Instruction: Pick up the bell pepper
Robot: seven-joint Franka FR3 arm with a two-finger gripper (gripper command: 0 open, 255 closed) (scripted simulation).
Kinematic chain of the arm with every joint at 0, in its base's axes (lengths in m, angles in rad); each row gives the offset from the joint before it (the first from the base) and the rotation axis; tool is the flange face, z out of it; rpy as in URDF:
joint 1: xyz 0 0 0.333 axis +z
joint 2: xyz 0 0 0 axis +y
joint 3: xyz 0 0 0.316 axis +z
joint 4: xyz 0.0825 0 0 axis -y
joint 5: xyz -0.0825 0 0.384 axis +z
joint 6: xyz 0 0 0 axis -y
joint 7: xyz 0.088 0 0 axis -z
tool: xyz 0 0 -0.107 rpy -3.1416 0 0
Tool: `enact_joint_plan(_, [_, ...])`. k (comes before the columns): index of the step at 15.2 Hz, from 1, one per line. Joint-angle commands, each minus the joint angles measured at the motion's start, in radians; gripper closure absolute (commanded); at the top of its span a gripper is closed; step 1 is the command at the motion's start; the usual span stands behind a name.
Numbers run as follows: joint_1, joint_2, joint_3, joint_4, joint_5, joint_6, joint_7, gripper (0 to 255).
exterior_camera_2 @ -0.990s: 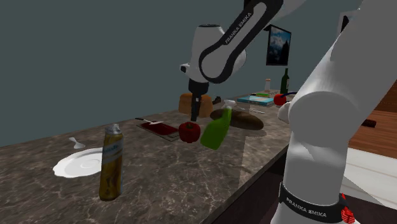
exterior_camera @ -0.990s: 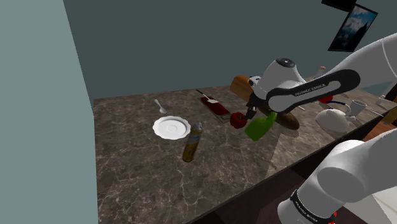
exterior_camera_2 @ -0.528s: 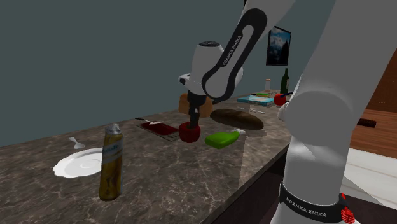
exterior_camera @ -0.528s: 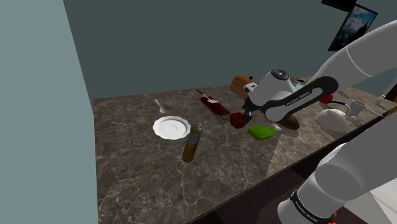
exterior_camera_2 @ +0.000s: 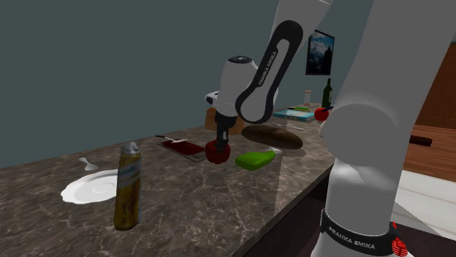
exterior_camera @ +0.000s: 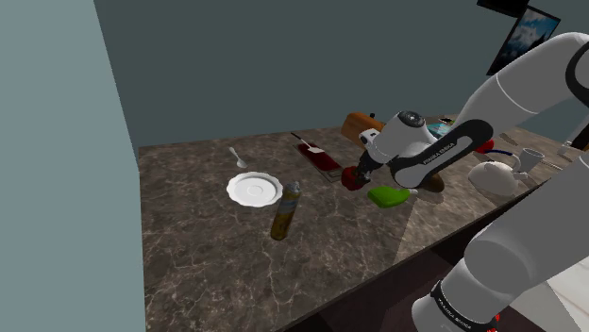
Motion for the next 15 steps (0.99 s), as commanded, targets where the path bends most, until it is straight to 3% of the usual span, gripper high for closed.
enact_joint_plan(1, [-0.001, 0.002, 0.0, 0.0, -0.002, 0.0, 0.002, 255])
enact_joint_plan(7, [-0.002, 0.003, -0.001, 0.0, -0.002, 0.002, 0.0, 255])
enact_joint_plan(15, [0.094, -0.131, -0.055, 0.001, 0.159, -0.138, -0.147, 255])
